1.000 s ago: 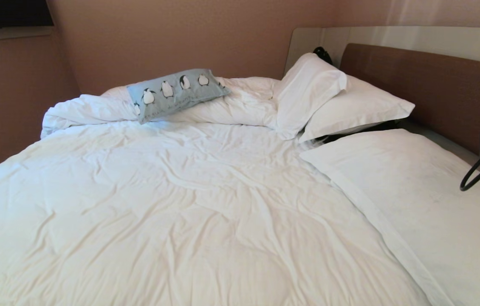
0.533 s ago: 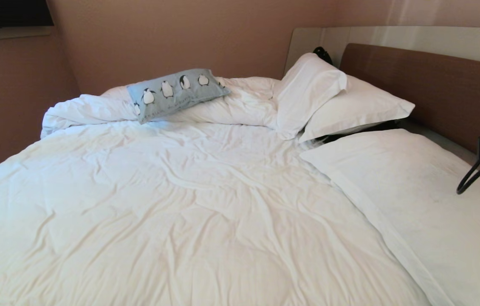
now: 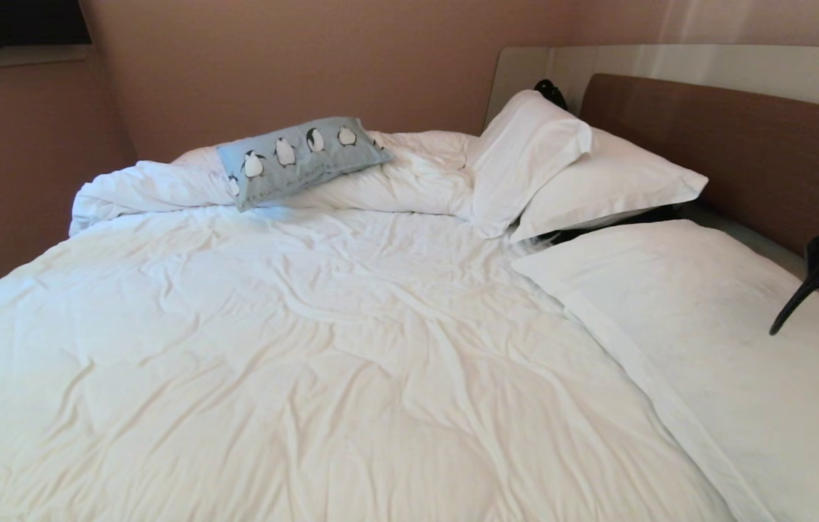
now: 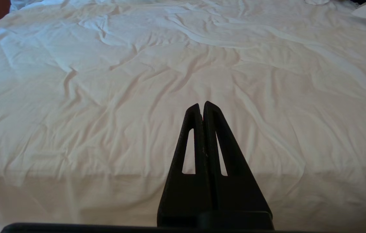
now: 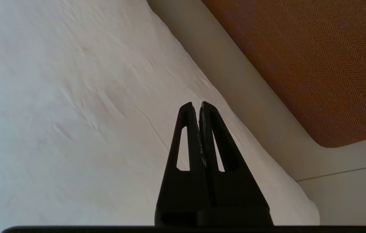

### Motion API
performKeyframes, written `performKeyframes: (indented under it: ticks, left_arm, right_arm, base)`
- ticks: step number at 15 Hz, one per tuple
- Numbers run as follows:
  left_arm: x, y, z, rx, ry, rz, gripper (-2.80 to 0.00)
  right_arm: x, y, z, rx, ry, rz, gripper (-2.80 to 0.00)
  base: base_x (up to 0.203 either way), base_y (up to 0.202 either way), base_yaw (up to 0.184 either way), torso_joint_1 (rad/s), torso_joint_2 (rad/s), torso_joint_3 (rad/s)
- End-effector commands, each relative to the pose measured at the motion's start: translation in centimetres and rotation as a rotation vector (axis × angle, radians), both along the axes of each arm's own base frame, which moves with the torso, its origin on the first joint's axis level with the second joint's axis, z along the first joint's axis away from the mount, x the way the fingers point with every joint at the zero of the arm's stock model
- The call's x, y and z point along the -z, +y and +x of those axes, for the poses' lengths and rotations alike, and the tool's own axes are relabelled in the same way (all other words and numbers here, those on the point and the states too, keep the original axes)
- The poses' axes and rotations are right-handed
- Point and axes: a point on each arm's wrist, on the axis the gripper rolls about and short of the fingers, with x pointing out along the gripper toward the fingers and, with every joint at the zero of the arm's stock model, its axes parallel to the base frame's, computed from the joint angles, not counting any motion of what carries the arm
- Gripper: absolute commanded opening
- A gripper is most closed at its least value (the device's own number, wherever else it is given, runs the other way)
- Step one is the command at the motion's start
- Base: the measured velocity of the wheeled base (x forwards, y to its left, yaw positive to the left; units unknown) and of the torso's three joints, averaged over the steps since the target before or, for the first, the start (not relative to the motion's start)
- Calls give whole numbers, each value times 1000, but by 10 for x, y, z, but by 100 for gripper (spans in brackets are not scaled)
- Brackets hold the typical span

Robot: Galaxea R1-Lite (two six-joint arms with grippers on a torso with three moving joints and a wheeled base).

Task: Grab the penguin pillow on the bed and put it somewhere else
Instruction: Pick up the pillow

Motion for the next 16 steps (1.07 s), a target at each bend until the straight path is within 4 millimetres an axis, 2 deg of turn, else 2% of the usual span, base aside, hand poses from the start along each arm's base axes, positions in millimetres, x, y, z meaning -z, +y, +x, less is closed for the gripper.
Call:
performKeyframes:
  ticks: [1, 7, 14, 15, 16]
  left_arm:
    - [0, 0, 0, -1, 1, 0, -280]
    - [0, 0, 0, -1, 1, 0, -280]
    - [0, 0, 0, -1, 0, 0, -280]
    - [0, 0, 0, -1, 1, 0, -280]
    - [0, 0, 0, -1, 0, 0, -280]
  right_arm:
    - [9, -5, 14, 31, 22, -2, -280]
    - [24, -13, 38, 43, 82, 11, -280]
    - [15, -23, 43, 54, 170, 40, -280]
    - [18, -24, 44, 51, 174, 61, 0]
    - [20, -24, 44, 49, 169, 82, 0]
  base:
    - [0, 0, 0, 0, 0, 0]
    - [0, 0, 0, 0, 0, 0]
    - [0, 0, 0, 0, 0, 0]
    - [0, 0, 0, 0, 0, 0]
    - [0, 0, 0, 0, 0, 0]
